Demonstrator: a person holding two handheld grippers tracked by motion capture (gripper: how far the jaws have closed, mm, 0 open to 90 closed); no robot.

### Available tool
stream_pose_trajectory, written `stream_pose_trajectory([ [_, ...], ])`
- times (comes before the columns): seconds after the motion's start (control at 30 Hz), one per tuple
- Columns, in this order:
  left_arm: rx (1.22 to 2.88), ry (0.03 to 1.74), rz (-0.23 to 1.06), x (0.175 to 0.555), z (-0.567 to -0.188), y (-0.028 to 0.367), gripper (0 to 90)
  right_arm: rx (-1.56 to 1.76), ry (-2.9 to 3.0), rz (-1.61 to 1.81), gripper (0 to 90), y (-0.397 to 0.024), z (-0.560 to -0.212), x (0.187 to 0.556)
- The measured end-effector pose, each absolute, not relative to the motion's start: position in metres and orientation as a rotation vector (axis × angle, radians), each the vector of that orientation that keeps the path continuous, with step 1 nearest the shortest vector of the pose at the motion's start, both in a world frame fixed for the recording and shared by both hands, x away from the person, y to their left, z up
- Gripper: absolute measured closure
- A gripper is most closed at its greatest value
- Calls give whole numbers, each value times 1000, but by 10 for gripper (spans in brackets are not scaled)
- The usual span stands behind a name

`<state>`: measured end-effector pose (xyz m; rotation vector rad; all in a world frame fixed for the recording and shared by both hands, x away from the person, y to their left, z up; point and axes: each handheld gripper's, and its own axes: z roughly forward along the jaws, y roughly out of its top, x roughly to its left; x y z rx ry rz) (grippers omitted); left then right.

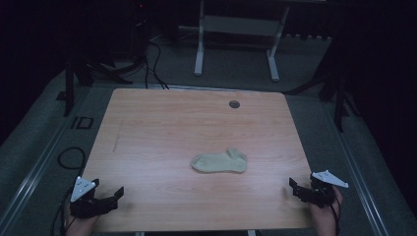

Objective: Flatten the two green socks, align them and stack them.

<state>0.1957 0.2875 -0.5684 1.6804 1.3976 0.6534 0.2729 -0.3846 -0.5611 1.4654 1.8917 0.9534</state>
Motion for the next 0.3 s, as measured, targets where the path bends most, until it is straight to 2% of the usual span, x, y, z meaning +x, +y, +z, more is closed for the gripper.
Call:
stream_pose_trajectory([
  [0.3,1681,1402,686,195,-570,284,34,1472,1883,950,132,-384,-563,274],
])
